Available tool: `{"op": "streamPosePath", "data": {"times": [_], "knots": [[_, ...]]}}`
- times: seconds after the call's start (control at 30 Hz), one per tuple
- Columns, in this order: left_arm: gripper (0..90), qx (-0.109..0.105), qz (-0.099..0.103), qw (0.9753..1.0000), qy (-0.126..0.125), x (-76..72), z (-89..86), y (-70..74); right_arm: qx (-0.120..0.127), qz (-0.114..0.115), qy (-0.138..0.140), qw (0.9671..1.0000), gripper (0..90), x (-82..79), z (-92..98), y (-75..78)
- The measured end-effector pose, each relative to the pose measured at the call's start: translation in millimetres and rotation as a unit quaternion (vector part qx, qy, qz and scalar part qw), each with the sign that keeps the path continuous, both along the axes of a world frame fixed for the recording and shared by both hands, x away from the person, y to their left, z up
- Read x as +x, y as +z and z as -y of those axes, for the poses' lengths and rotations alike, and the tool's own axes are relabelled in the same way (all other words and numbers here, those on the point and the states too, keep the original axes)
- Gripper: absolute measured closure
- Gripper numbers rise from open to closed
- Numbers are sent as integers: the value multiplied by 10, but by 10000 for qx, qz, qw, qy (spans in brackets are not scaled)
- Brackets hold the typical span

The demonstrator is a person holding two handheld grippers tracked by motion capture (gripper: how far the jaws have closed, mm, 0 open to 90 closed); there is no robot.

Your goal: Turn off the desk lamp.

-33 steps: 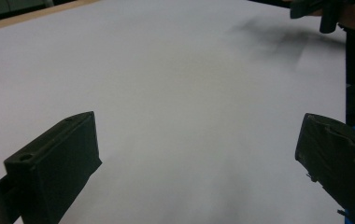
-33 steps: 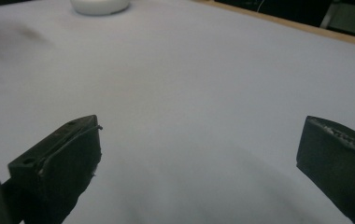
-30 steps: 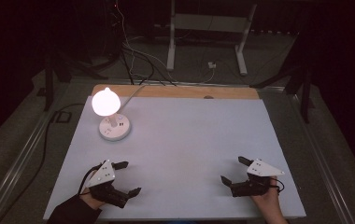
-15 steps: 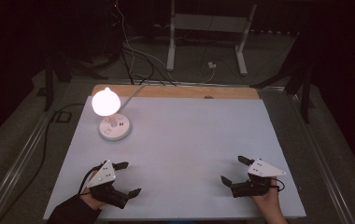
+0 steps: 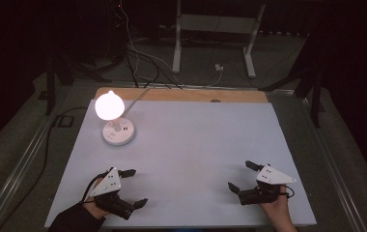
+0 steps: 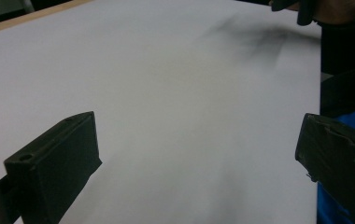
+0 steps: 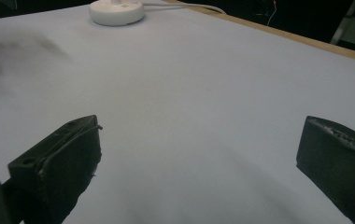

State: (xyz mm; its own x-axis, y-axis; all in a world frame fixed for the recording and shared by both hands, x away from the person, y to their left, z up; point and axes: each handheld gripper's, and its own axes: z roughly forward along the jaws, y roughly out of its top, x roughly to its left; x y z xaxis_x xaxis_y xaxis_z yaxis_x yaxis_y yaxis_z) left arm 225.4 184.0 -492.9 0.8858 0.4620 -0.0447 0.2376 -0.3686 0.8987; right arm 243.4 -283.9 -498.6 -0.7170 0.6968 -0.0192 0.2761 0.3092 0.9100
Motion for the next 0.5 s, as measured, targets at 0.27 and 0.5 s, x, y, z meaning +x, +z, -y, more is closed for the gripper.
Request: {"op": "streamPosePath", "data": {"times": [0.27, 0.5], "knots": [[4, -121, 21, 9998, -178, 3, 51, 109, 73, 51, -20, 10000, 0, -7, 7, 23], [4, -241, 40, 9996, -116, 36, 65, 196, 108, 90, -31, 9999, 0, -6, 16, 32]]}}
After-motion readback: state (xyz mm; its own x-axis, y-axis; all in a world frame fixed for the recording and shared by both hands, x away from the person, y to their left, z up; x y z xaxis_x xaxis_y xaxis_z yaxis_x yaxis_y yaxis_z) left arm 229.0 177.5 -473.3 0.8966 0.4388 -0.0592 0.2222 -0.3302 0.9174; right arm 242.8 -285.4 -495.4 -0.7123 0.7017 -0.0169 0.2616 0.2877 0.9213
